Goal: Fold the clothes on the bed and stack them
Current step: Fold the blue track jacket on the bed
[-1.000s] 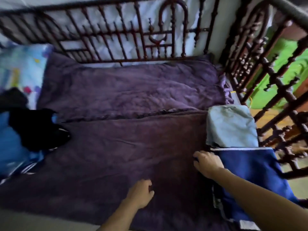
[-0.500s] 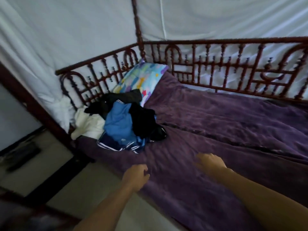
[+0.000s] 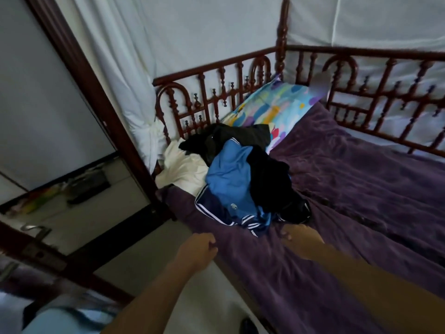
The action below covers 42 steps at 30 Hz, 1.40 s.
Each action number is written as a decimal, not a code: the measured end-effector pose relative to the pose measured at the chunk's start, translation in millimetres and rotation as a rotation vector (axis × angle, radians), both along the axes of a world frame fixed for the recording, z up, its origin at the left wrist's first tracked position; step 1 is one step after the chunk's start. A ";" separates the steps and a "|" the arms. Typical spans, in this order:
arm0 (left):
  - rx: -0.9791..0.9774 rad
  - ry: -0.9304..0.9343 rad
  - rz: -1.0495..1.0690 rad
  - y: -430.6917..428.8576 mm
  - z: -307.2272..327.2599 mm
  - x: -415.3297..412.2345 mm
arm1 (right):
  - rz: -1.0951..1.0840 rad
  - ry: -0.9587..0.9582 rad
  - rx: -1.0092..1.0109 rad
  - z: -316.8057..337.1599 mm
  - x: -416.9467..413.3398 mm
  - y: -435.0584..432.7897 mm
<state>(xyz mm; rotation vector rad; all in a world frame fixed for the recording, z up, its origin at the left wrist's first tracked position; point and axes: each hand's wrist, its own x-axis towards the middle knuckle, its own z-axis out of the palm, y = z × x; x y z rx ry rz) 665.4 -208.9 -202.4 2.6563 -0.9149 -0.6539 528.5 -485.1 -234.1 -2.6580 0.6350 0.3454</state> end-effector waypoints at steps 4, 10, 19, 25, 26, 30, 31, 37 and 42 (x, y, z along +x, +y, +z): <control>0.067 0.043 -0.019 0.2 -23.9 63.9 | 0.002 0.106 0.031 -50.5 72.1 -5.4; 0.090 0.077 -0.031 8.1 -59.9 136.0 | 0.030 0.319 0.080 -105.0 146.0 0.1; 0.108 0.246 -0.105 -17.4 -122.8 204.0 | -0.058 0.347 -0.018 -157.4 219.1 -6.9; 0.157 0.331 -0.147 -41.2 -170.5 265.1 | 0.161 0.502 -0.273 -203.9 268.6 -2.9; 0.163 0.327 -0.158 -45.0 -176.2 277.6 | 0.174 0.516 -0.279 -210.3 274.7 -3.1; 0.199 0.291 -0.214 -58.5 -175.7 320.9 | -0.129 0.343 -0.026 -187.6 311.4 -7.6; 0.198 0.281 -0.232 -62.9 -170.6 330.2 | -0.264 0.256 0.075 -172.6 323.4 -15.3; 0.056 0.239 -0.287 -109.6 -111.2 370.9 | -0.843 -0.385 0.554 -29.3 387.6 -76.8; -0.197 0.330 -0.183 -158.2 -46.6 378.7 | -0.989 -0.661 0.762 89.5 412.4 -95.3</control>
